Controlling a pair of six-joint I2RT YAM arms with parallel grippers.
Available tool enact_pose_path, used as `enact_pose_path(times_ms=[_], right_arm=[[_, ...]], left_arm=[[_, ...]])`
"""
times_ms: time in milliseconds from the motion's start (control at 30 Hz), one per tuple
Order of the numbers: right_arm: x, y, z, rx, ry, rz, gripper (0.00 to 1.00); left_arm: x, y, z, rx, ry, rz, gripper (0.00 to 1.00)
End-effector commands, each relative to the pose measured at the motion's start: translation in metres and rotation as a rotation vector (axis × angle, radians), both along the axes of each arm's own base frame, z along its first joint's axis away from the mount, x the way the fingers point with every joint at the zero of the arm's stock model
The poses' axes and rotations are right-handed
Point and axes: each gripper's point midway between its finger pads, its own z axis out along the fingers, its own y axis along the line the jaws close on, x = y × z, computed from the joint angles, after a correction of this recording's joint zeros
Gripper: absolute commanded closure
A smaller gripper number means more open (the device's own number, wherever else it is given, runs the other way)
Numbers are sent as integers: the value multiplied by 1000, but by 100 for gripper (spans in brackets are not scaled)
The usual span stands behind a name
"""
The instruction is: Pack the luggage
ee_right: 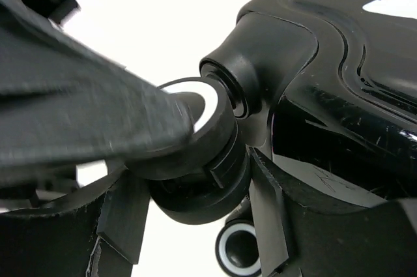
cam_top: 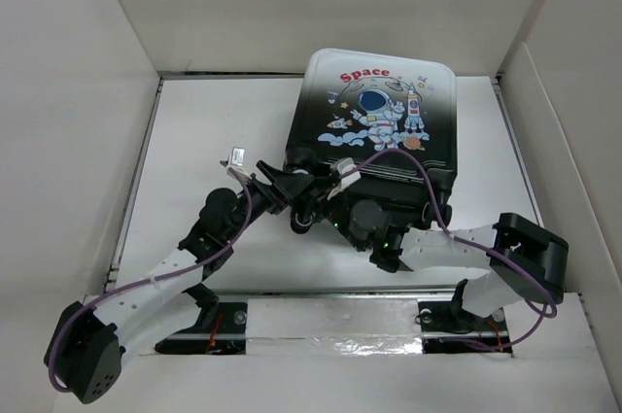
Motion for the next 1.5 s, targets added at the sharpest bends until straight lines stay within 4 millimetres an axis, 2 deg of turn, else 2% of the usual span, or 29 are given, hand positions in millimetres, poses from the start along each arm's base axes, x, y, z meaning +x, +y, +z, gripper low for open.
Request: enact_pose_path(times_ms=[0,33,133,233,300,333,367,433,467,533,567,600,667,733,767,833,900,933,967,1033,1067,1100,1233,1467], right_arm=[[12,-16,67,196,-76,-63,82],[14,-19,65,196,-71,-61,82],[19,-25,63,200,-55,-61,82],[18,-28,60,197,-49,-50,82],[20,-31,59,196,-46,-52,82],[22,-32,60,198,-47,-47,82],[20,-31,60,196,-45,-35,82],[26,-35,62,202,-39,-32,82],[26,-33,59,187,-32,-8,83],[25,-30,62,184,-23,15,83],[27,-32,62,183,-23,16,83],[27,-32,64,183,-25,19,83],[28,-31,67,174,-23,26,83],[27,-30,70,181,-25,35,83],[27,-31,71,182,-26,36,83],[26,-30,70,181,-23,40,83],[28,-31,70,181,-20,45,83],[27,-30,69,182,-17,47,83],[27,-28,69,180,-17,54,83],[27,-27,69,180,-15,59,83],[27,-26,69,180,-13,64,83],[27,-25,69,180,-12,67,83],[26,-23,71,183,-14,76,83],[21,-21,72,190,-13,105,83]], left_arm=[[17,20,45,128,-197,70,15],[24,32,40,178,-197,116,14],[36,56,47,231,-203,229,10],[39,69,49,266,-214,295,12],[38,72,37,289,-190,301,17],[38,72,31,300,-181,299,23],[37,72,14,319,-156,291,43],[33,74,-4,339,-136,281,61],[29,75,-21,353,-122,273,75],[22,74,-38,359,-128,249,85],[16,75,-60,382,-106,238,91],[11,70,-62,375,-129,221,93],[8,71,-76,386,-147,231,92],[7,65,-80,386,-160,199,86],[9,60,-80,387,-183,182,78],[6,50,-78,384,-210,130,68],[12,46,-77,390,-231,129,58],[15,46,-77,400,-240,138,57],[13,38,-72,401,-258,120,56],[19,36,-76,459,-267,162,56],[11,25,-76,474,-285,135,55],[12,21,-76,502,-300,137,53],[20,20,-80,544,-295,182,51],[37,23,-76,612,-315,244,49]])
